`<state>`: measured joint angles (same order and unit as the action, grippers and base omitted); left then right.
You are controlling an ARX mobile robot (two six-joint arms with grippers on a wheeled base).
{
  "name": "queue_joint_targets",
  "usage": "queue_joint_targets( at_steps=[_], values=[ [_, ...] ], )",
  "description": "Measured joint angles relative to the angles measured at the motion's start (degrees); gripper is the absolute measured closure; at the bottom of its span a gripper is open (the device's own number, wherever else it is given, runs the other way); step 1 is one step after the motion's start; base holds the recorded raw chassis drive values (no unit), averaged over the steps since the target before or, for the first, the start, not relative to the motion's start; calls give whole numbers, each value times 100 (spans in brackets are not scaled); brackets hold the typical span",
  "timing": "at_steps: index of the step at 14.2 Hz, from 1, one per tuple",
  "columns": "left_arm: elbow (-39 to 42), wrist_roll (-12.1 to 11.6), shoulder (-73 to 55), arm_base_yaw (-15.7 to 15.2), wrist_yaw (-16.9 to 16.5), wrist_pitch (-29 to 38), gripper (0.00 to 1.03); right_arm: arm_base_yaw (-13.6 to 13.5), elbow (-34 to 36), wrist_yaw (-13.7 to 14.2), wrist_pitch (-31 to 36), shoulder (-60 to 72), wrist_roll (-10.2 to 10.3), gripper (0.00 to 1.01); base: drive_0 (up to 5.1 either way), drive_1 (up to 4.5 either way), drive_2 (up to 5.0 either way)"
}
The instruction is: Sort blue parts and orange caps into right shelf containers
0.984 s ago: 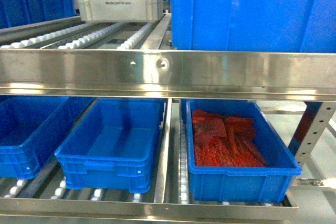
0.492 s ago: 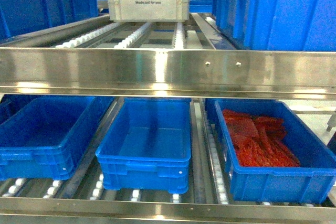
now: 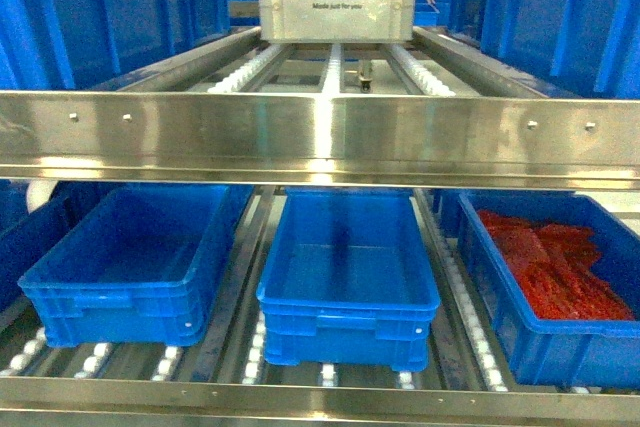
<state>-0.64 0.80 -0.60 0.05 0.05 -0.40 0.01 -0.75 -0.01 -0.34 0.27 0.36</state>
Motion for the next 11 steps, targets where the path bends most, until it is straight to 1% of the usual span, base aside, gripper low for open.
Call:
queue_joint_targets(
  at_steps=[11],
  values=[
    [0, 0, 0, 0, 2, -2, 61, 0, 0, 2, 11, 0, 2, 58, -487, 258, 258]
  ],
)
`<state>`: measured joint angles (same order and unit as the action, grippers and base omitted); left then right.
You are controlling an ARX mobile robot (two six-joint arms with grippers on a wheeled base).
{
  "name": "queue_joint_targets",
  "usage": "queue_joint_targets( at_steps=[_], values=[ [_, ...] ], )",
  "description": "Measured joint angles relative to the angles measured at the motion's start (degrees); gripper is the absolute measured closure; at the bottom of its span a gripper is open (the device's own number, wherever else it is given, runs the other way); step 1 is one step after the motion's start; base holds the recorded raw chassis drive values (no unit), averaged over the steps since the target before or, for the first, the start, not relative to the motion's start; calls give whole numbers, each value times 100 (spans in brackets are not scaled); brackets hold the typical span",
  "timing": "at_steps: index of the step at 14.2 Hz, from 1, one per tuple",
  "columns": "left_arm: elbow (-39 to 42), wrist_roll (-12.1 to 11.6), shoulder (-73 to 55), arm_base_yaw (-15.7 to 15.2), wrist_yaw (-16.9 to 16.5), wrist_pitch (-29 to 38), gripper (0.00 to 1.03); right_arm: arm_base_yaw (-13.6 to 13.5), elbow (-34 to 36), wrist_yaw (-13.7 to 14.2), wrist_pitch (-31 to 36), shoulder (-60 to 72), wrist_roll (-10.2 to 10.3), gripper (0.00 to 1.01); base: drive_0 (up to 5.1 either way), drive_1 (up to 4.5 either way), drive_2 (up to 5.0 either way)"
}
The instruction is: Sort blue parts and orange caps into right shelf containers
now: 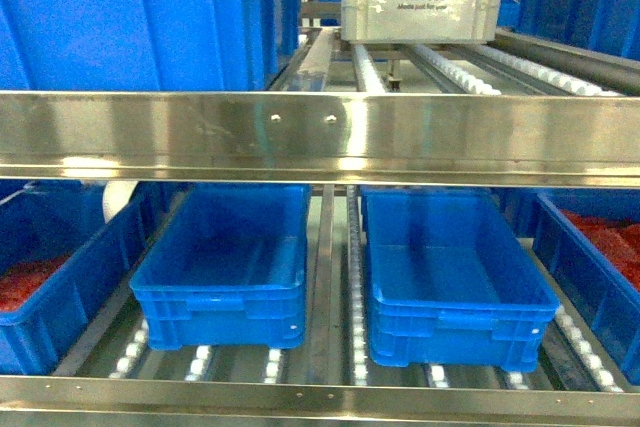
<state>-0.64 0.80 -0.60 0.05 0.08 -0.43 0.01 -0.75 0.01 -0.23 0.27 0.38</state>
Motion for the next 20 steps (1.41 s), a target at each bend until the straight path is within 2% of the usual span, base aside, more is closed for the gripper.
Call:
queue_joint_targets(
  at_steps=[12, 20],
  values=[
    [0, 0, 0, 0, 4, 4, 61, 0, 0, -9, -13, 0, -2, 58, -487, 258, 258],
    [0, 0, 0, 0, -4, 2, 61, 0, 0, -4, -13, 0, 0, 58, 0, 0, 0]
  ],
)
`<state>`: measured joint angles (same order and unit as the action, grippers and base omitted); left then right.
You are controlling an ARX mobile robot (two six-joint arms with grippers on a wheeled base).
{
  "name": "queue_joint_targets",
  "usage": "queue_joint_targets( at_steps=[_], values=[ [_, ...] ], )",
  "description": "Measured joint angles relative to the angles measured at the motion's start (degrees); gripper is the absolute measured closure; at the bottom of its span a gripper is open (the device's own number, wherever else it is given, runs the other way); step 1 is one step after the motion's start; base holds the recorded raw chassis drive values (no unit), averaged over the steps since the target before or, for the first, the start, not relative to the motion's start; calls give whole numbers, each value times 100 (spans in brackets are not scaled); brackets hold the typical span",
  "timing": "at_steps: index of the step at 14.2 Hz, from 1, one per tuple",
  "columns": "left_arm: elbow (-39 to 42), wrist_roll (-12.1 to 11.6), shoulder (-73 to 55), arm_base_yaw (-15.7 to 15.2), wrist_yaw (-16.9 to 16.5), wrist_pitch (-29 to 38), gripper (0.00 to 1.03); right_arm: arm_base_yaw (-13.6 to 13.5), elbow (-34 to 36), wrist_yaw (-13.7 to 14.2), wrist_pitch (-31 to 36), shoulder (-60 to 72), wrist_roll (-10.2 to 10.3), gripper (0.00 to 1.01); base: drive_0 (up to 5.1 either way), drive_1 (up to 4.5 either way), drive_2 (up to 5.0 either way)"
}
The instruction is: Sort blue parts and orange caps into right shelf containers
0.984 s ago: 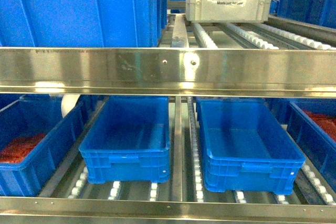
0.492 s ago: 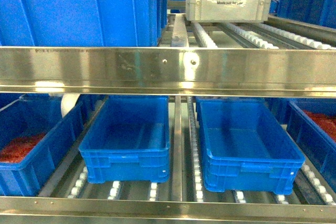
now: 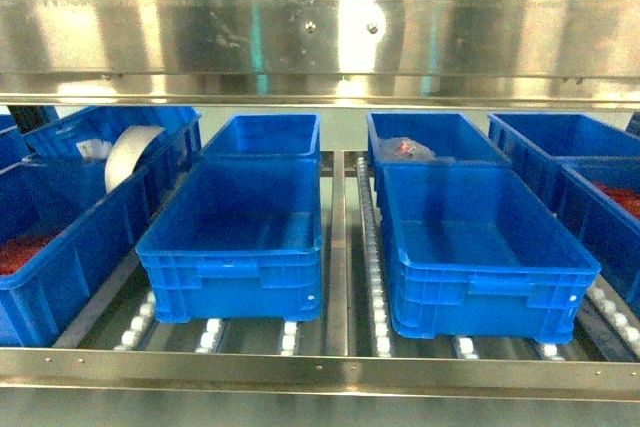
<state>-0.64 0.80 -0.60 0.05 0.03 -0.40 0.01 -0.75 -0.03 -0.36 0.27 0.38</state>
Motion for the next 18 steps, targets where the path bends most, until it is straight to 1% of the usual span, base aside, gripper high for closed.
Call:
queue_joint_targets(
  at_steps=[18],
  values=[
    [0, -17, 0, 0, 0, -4, 61, 0, 0, -2, 2, 0, -2, 58, 0, 0, 0]
  ],
)
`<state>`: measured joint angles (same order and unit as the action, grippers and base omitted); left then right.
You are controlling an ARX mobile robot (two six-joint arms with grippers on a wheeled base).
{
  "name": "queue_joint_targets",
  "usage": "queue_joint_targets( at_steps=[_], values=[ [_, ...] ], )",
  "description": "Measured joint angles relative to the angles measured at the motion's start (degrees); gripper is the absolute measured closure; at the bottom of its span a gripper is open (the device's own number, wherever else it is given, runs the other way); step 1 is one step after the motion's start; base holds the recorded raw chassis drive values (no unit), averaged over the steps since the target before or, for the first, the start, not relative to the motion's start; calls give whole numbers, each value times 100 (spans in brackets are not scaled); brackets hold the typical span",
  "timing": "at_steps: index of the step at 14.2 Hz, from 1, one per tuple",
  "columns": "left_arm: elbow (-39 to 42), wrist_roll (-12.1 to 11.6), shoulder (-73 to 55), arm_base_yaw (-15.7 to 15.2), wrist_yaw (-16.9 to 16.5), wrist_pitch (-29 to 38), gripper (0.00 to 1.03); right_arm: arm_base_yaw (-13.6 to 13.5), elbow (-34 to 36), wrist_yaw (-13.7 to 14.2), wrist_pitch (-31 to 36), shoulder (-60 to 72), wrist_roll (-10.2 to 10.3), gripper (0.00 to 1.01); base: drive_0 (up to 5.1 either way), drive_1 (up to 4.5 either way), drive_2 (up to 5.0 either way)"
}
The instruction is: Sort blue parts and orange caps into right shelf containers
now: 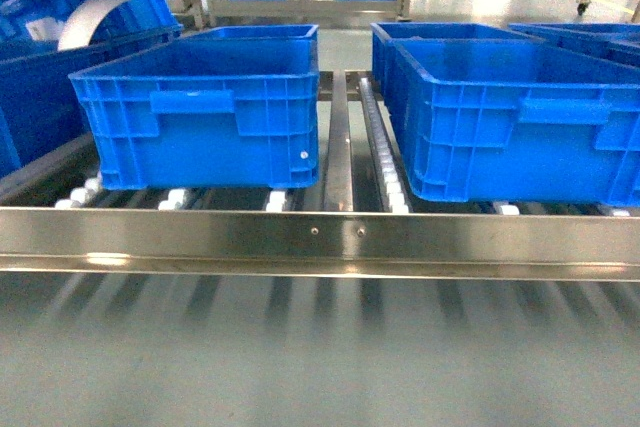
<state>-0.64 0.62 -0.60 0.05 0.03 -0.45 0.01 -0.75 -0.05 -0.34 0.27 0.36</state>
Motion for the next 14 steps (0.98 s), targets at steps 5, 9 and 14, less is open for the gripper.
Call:
queue_joint_targets(
  at_steps=[5, 9, 14],
  values=[
    [0, -2, 0, 0, -2, -2, 61, 0, 0, 2, -4, 0, -2, 58, 0, 0, 0],
    [0, -2, 0, 0, -2, 2, 61, 0, 0, 2, 0, 0, -2, 58, 0, 0, 0],
    [0, -2, 0, 0, 0, 9, 61, 0, 0, 2, 4, 0, -2, 58, 0, 0, 0]
  ],
)
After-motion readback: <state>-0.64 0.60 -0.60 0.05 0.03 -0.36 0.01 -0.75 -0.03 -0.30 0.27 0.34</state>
